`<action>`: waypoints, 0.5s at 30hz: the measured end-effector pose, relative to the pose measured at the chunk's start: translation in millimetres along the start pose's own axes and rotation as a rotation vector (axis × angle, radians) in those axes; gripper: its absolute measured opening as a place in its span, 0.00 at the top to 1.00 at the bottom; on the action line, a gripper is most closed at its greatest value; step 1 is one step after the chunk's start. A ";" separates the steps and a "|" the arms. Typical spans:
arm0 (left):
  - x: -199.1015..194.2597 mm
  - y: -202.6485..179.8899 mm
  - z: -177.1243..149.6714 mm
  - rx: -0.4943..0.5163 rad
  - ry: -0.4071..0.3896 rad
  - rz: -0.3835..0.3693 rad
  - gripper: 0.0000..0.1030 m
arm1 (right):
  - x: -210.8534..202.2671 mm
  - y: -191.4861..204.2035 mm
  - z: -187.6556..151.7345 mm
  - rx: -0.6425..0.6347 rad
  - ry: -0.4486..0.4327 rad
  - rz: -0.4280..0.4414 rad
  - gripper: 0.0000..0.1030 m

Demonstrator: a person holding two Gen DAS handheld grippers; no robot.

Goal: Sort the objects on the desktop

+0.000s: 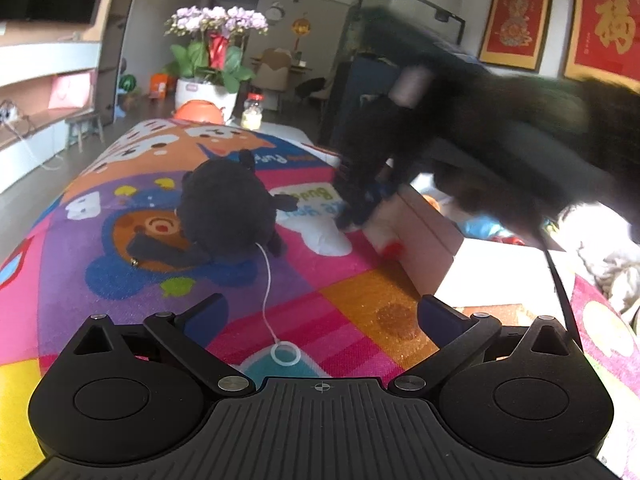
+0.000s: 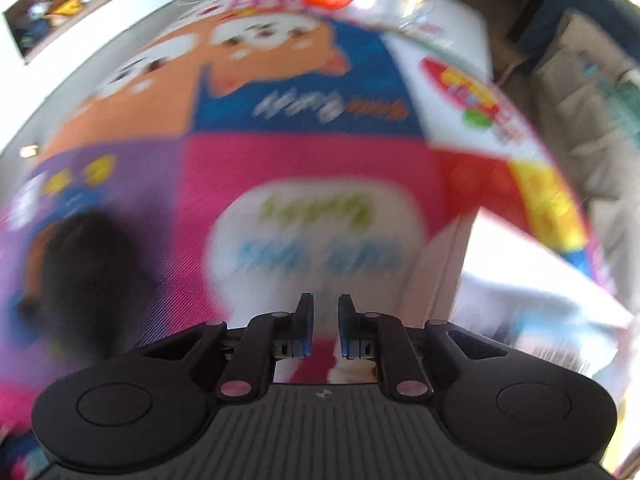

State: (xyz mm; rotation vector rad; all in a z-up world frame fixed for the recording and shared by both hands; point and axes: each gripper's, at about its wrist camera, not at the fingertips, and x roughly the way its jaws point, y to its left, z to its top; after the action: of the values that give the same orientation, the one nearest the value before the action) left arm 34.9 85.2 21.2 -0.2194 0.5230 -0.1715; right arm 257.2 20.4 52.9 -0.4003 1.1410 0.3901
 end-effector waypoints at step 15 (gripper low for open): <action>3.8 6.9 2.7 -0.069 0.020 0.078 0.00 | -87.5 20.6 -114.0 -0.167 -0.179 0.068 0.89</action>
State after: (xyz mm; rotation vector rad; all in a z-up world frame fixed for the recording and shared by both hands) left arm 40.2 91.5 20.0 -0.2641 0.5568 -0.0801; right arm 125.0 -26.4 90.4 -0.4638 0.9523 0.5720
